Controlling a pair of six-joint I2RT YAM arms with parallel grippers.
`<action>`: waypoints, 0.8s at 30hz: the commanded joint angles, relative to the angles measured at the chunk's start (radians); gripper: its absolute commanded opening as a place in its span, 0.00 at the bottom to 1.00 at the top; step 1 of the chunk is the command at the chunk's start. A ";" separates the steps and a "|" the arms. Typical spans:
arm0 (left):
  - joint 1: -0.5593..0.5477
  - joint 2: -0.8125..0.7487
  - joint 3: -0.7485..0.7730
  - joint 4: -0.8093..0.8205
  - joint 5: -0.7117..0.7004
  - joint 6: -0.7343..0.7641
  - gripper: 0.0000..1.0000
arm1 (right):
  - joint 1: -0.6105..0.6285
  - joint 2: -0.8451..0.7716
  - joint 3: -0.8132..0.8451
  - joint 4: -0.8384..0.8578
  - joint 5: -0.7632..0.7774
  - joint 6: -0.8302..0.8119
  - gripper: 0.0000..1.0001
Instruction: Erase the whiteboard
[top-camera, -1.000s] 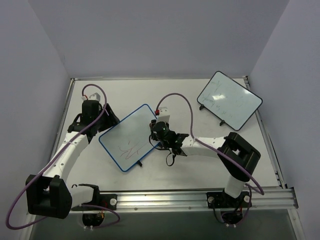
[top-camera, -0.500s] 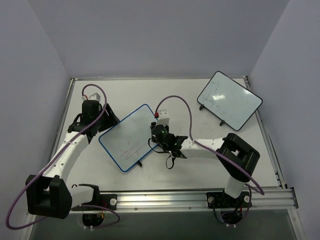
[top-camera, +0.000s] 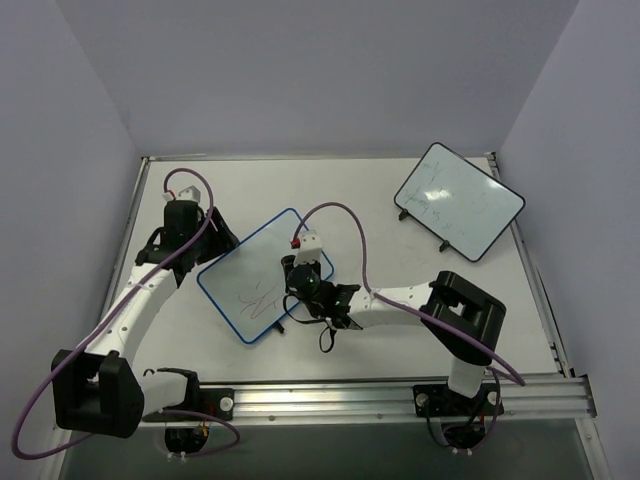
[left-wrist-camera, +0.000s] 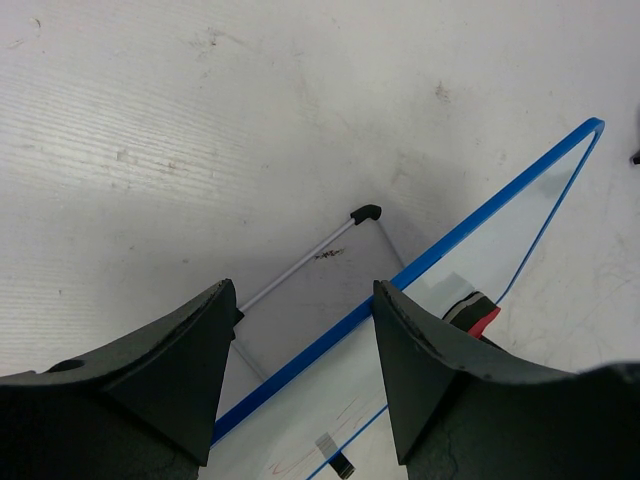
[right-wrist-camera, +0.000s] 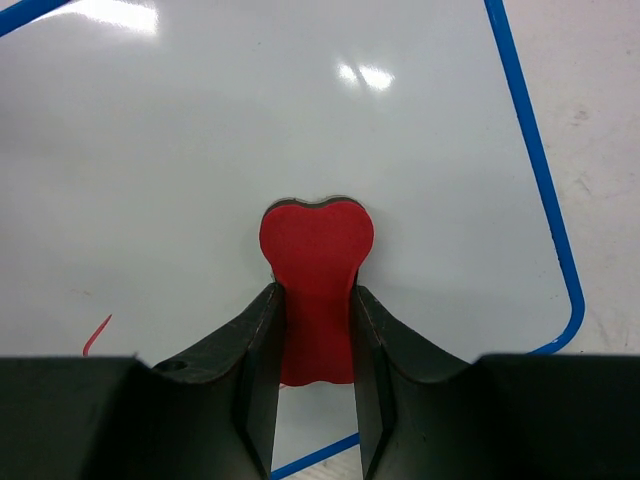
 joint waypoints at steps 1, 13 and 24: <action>-0.016 -0.004 0.000 0.003 0.033 0.009 0.66 | -0.029 0.011 -0.058 0.019 -0.030 0.043 0.00; -0.018 -0.001 -0.005 0.009 0.033 0.006 0.66 | -0.090 -0.031 -0.169 0.097 -0.047 0.079 0.00; -0.021 -0.007 -0.008 0.004 0.028 0.006 0.66 | 0.034 0.061 -0.132 0.185 -0.057 0.109 0.00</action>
